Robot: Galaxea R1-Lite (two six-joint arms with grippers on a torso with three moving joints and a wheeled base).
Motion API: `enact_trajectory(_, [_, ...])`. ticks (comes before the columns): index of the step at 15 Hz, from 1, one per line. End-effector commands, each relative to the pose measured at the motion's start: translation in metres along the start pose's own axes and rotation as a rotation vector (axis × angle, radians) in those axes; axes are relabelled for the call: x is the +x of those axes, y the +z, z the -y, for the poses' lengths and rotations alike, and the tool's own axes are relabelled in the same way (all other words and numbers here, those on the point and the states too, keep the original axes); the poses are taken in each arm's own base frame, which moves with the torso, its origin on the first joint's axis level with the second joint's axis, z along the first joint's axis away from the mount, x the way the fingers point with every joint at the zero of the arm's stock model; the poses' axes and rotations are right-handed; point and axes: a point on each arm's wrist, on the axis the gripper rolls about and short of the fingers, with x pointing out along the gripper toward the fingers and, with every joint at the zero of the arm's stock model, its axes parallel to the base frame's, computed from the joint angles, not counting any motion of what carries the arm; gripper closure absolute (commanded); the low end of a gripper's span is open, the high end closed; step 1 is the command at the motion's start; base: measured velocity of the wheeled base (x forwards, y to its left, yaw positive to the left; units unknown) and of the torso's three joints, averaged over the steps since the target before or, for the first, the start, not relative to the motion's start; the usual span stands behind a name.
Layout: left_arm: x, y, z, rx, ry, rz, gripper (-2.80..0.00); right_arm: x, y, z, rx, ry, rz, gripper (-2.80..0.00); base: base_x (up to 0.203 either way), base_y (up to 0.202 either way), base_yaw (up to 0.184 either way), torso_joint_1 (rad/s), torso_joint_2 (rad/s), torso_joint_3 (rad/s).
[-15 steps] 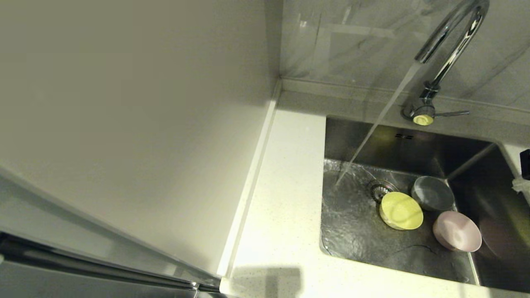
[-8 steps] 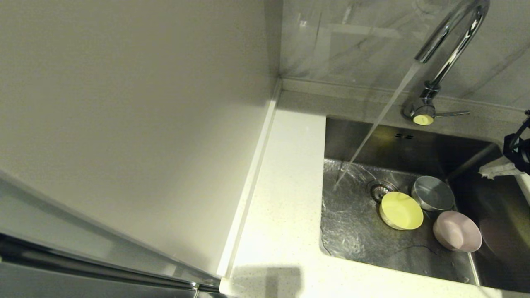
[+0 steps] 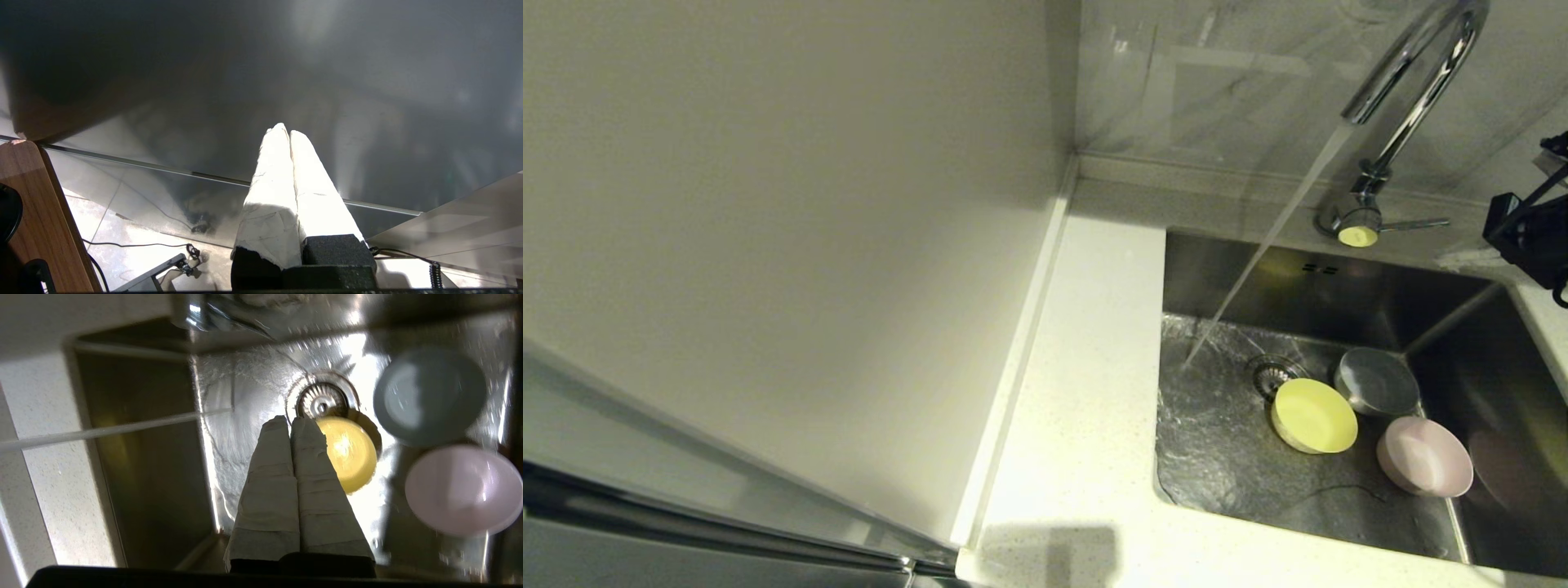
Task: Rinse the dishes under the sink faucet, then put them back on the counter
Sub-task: Turn off the faucet
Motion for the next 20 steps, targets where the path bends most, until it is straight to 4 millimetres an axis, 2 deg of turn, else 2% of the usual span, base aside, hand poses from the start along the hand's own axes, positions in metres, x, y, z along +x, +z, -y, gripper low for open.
enact_trajectory(1, [0.0002,-0.0008,0.0,0.0,0.0,-0.003,0.0,0.0022,-0.0005,-0.0101,-0.021,0.015,0.001,0.0,0.0,0.0,0.0,0.0,0.0,0.0])
enact_trajectory(7, [0.0002,-0.0008,0.0,0.0,0.0,-0.003,0.0,0.0061,0.0021,-0.0198,-0.058,0.015,0.032,0.0,0.0,0.0,0.0,0.0,0.0,0.0])
enact_trajectory(13, [0.0002,-0.0008,0.0,0.0,0.0,-0.003,0.0,0.0092,0.0046,-0.0157,-0.227,-0.134,0.115,0.0,0.0,0.0,0.0,0.0,0.0,0.0])
enact_trajectory(20, [0.0002,-0.0008,0.0,0.0,0.0,-0.003,0.0,0.0061,0.0014,-0.0168,-0.234,-0.141,0.112,0.0,0.0,0.0,0.0,0.0,0.0,0.0])
